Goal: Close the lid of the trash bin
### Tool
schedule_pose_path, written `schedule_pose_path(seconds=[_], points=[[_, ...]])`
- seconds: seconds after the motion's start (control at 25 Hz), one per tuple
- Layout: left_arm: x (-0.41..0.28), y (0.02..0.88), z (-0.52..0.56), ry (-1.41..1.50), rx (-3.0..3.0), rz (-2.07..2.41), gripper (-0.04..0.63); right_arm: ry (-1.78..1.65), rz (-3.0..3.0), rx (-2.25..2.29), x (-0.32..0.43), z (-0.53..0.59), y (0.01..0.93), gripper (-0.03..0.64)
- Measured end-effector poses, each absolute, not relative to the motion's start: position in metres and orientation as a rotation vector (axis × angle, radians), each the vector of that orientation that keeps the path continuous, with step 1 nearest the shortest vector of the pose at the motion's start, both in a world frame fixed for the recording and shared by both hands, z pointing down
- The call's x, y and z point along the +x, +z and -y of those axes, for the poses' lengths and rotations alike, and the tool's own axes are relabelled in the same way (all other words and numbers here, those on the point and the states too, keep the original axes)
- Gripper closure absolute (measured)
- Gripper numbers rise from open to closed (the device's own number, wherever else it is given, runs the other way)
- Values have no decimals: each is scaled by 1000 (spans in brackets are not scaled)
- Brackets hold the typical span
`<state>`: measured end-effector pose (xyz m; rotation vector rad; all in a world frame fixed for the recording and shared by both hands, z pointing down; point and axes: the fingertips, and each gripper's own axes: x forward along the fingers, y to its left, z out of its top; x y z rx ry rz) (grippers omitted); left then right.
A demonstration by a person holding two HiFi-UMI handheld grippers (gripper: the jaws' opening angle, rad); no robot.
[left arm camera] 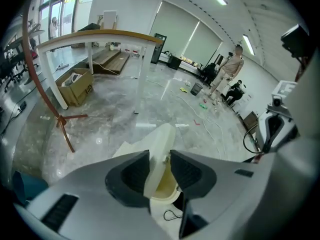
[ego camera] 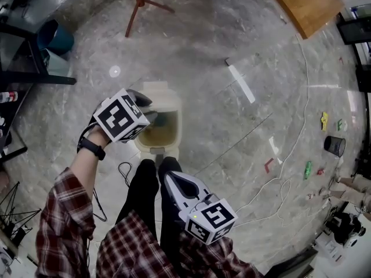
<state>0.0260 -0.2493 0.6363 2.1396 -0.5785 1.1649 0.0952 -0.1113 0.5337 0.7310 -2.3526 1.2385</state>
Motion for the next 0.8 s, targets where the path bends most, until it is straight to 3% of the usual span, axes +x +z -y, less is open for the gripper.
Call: schedule_pose_path(seconds=[0.8], points=[[67,725,127,1127,2063,424,459,1287,2266,714,101,70,576,604]])
